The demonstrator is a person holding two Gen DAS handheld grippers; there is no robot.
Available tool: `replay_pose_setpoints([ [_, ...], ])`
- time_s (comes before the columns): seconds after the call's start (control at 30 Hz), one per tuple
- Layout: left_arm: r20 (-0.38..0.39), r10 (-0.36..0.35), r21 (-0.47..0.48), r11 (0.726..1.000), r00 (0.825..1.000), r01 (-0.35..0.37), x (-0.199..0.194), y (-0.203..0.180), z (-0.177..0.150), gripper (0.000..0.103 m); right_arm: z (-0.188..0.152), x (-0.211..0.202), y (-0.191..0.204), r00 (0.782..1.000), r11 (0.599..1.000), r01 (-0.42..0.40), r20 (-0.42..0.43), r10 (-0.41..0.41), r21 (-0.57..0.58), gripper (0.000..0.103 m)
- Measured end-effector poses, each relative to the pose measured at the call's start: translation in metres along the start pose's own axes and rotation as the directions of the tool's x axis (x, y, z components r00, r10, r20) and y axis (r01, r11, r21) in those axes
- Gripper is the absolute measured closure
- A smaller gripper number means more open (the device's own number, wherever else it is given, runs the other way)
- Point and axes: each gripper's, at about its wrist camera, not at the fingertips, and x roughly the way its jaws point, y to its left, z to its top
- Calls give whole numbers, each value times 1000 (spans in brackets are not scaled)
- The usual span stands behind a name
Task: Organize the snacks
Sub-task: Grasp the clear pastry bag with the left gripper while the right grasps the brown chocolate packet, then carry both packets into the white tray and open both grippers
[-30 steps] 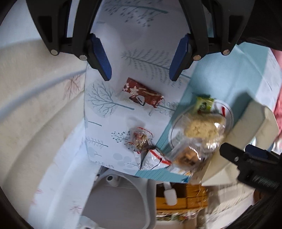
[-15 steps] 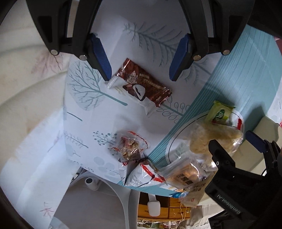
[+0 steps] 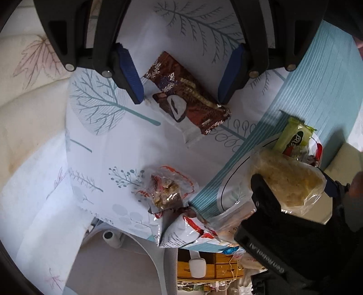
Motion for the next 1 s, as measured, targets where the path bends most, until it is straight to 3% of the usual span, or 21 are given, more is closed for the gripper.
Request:
replay_pose_setpoints([
  [0.03,6,6,6,1000,1000,-6,0,-2,0,1,0,1,-2,1000,1000,-15,-3,15,12,42],
  [0.13,17,-18,21,1000,1000,18,-4,-8,-1,15,1,0,-3,999,999,-33,-5,33,34,61],
  [0.2,29,-45,30,999,999,44,-8,-14,-5,32,1,-2,1,1000,1000,-21,-10,21,18,68],
  [0.37,0,-91,18,996,996,91,-8,-15,-13,41,4,-5,5,999,998,-30,-40,32,47,73],
  [0.67,-112,-108,-14,994,988,107,-8,15,-34,44,3,-17,-11,983,945,-133,-84,165,297,80],
  [1.0,-82,-174,72,981,981,180,-64,50,-81,44,-9,-41,2,953,850,-193,-113,281,491,89],
])
